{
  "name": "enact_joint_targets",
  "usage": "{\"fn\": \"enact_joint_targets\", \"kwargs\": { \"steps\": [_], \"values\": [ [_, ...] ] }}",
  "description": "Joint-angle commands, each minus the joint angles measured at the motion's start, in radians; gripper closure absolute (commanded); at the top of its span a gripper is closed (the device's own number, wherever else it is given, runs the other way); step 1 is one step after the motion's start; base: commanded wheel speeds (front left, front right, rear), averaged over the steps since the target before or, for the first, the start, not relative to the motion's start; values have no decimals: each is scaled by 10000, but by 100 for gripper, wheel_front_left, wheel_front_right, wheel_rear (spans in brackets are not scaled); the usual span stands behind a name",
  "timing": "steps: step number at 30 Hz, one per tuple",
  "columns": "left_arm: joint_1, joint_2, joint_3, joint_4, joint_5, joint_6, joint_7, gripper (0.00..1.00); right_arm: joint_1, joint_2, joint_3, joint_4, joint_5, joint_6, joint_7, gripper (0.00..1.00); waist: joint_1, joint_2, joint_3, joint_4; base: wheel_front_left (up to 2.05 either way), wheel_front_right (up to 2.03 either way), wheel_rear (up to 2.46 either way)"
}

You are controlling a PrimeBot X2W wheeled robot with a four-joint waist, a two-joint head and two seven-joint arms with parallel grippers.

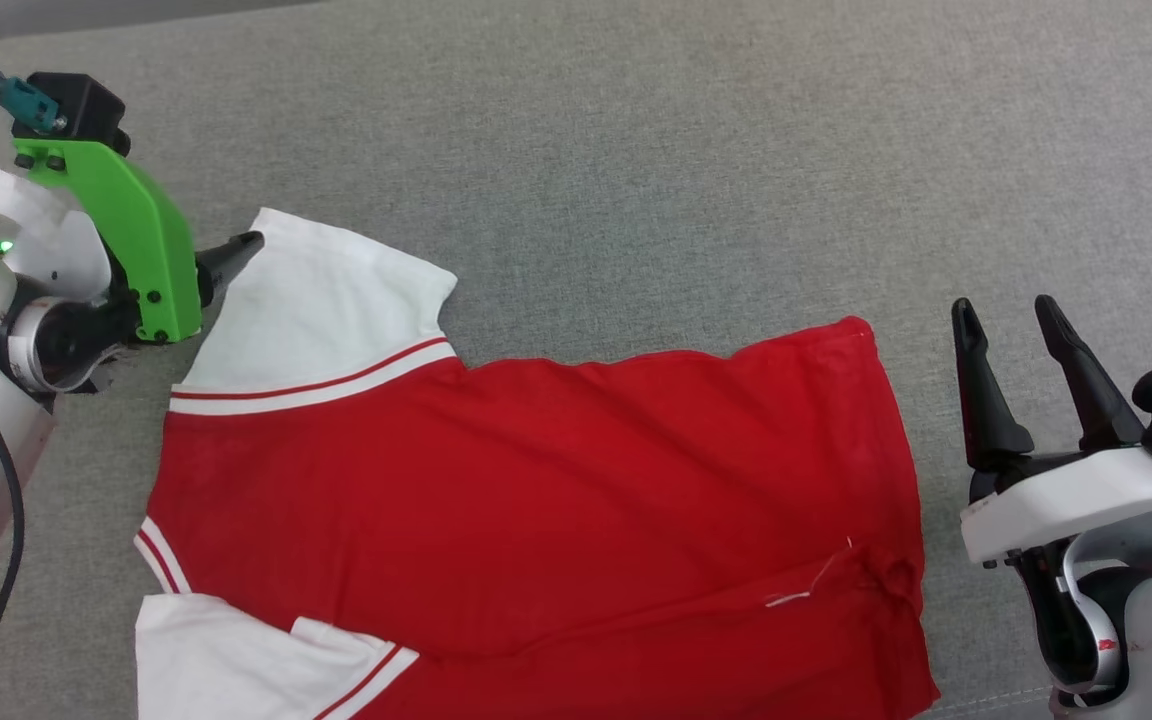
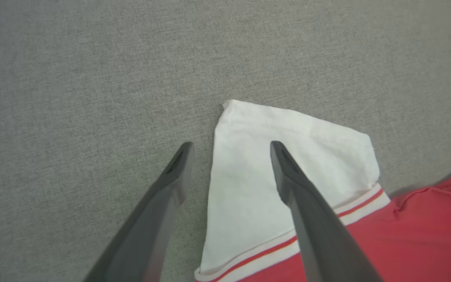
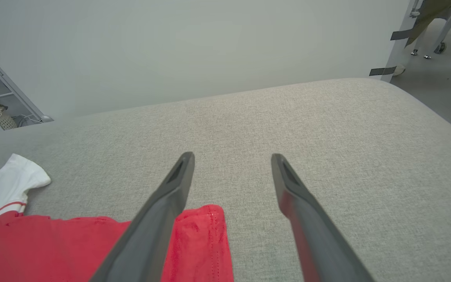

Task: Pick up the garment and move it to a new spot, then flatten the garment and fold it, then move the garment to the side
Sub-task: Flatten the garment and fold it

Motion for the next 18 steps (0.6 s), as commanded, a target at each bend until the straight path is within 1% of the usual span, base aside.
{"fn": "enact_joint_targets", "kwargs": {
  "steps": [1, 5, 10, 14, 18],
  "values": [
    [-296, 89, -57, 161, -9, -72, 253, 0, -163, 0, -58, 40, 99, -6, -114, 0, -1, 0, 599, -471, 0, 0, 0],
    [-682, 119, -200, 582, -44, -139, 929, 0, -178, 0, -204, 93, 152, -6, -220, 0, -1, 0, 977, -606, 0, 0, 0],
    [-892, 89, -363, 935, -92, -247, 1436, 0, -163, 1, -306, 179, 256, -6, -306, 0, -1, 0, 1276, -708, 0, 0, 0],
    [-871, 8, -539, 1118, -136, -351, 1728, 0, -171, 1, -395, 254, 296, -6, -369, 0, -1, 0, 1398, -741, 0, 0, 0],
    [-717, -202, -684, 1284, -334, -429, 2049, 0, -238, 1, -478, 314, 316, -6, -365, 0, -1, 0, 1479, -762, 0, 0, 0]
  ]
}}
